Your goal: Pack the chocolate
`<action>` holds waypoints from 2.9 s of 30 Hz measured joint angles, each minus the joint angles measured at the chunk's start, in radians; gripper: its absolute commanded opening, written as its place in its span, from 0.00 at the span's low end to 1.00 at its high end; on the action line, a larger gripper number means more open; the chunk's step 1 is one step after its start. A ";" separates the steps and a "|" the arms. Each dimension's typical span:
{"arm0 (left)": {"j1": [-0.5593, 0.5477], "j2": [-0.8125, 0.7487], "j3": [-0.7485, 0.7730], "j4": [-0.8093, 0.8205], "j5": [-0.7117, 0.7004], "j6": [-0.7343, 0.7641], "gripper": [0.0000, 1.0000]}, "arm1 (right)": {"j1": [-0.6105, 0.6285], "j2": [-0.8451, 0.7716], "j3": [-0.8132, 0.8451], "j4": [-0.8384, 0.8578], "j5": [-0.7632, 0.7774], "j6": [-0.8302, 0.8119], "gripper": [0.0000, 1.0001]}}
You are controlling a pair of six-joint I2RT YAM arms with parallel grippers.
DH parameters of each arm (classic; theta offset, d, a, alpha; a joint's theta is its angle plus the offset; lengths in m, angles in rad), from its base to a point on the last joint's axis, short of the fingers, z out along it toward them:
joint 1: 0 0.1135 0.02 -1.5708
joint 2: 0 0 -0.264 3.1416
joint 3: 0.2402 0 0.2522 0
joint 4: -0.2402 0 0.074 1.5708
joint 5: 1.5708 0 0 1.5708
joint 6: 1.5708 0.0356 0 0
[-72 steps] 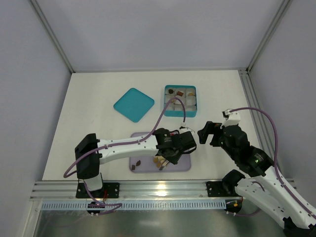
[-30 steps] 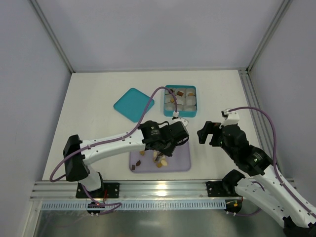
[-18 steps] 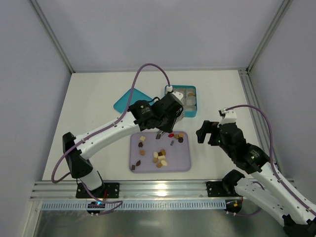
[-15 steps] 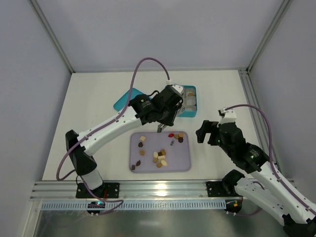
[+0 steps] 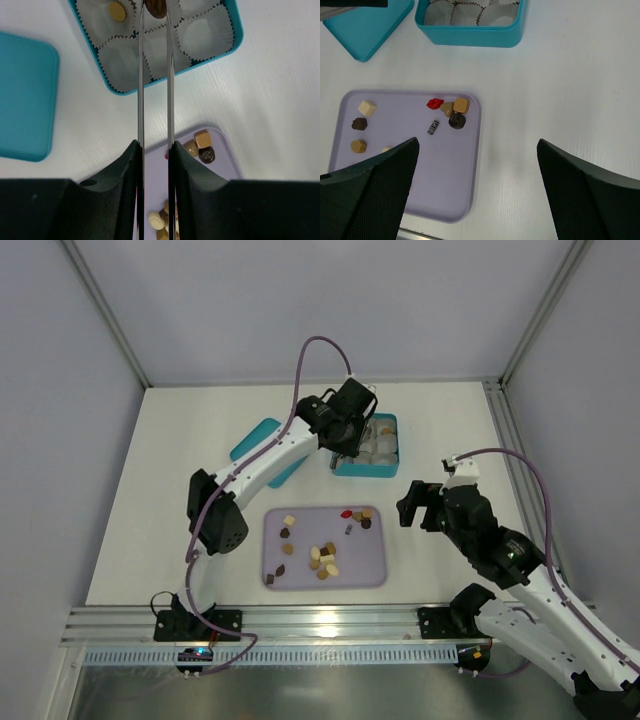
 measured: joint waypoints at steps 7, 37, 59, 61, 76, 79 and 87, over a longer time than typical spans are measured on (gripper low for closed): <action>0.031 0.099 0.079 -0.002 0.026 0.013 0.30 | 0.000 0.002 0.001 0.000 0.003 -0.010 1.00; 0.038 0.143 0.085 0.003 0.048 0.041 0.43 | 0.000 0.015 0.002 0.000 0.003 -0.020 1.00; -0.003 -0.387 -0.330 0.074 0.080 0.052 0.43 | -0.003 0.003 0.005 0.000 0.018 -0.024 1.00; -0.031 -0.444 -0.420 0.074 0.077 0.042 0.43 | -0.004 -0.004 0.005 0.000 0.018 -0.024 1.00; -0.237 -0.678 -0.891 0.090 0.062 -0.099 0.43 | -0.004 -0.030 0.005 -0.009 0.018 -0.016 1.00; -0.253 -0.684 -0.901 0.102 0.063 -0.111 0.43 | -0.005 -0.030 0.005 -0.009 0.018 -0.015 1.00; -0.276 -0.619 -0.892 0.152 0.049 -0.128 0.43 | -0.005 -0.031 0.005 -0.014 0.018 -0.013 1.00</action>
